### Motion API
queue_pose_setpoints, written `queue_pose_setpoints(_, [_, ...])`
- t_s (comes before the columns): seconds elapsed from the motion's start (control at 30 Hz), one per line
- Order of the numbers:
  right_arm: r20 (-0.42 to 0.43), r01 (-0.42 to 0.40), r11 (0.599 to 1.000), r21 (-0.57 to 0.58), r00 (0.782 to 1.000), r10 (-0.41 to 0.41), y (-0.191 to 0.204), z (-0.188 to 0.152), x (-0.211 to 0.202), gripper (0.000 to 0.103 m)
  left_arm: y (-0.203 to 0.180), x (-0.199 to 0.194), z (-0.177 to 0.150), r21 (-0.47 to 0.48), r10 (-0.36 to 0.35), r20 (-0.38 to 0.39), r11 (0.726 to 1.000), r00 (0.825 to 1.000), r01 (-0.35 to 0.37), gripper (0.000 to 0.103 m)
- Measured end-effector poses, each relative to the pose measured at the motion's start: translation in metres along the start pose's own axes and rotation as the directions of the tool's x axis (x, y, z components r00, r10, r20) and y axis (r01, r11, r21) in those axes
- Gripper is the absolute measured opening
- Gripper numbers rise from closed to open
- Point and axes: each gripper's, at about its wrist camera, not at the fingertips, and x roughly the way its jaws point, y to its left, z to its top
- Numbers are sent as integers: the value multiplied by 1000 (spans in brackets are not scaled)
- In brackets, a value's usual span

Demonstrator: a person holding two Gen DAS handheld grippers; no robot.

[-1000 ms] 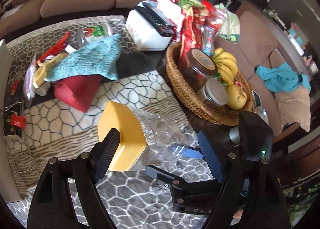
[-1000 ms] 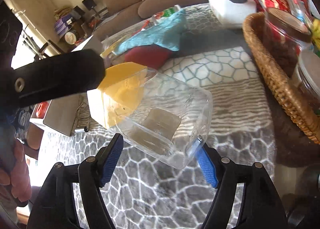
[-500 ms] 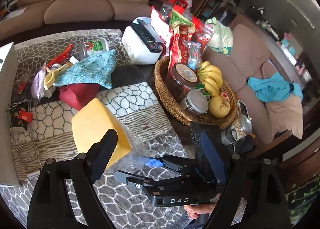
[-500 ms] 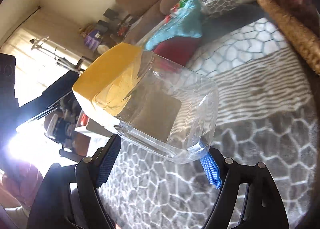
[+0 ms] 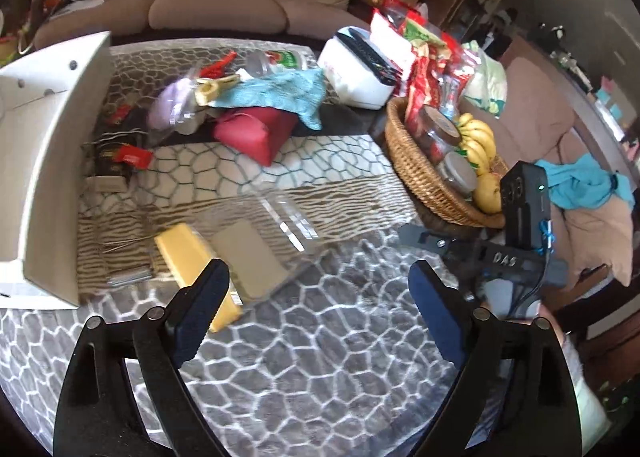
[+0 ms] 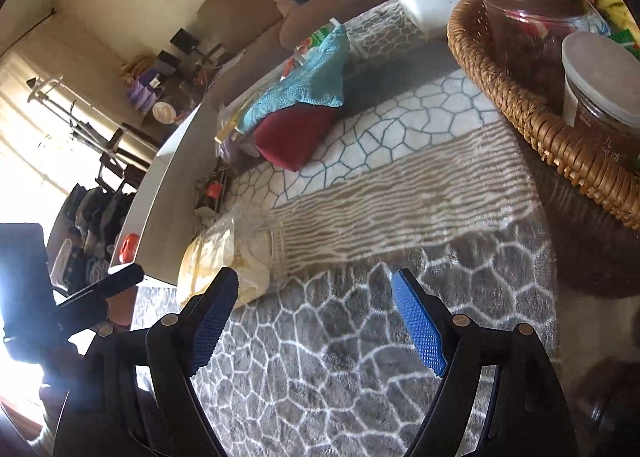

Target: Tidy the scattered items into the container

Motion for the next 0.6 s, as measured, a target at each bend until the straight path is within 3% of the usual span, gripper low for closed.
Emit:
queue_pose_setpoints(0.13, [-32, -20, 999, -46, 999, 19, 22, 2, 15, 82, 34, 2, -28, -6, 47, -13, 999, 999, -47, 96])
queue_pose_setpoints(0.27, [-73, -62, 995, -75, 996, 56, 47, 5, 39, 82, 43, 25, -47, 24, 60, -59, 998, 996, -59, 96])
queue_pose_setpoints(0.4, [-135, -78, 995, -67, 989, 69, 62, 5, 69, 82, 40, 48, -52, 17, -9, -106, 1000, 994, 11, 96])
queue_pose_setpoints(0.6, [-172, -89, 988, -129, 983, 66, 80, -1, 87, 87, 24, 52, -51, 66, -50, -85, 996, 995, 55, 97])
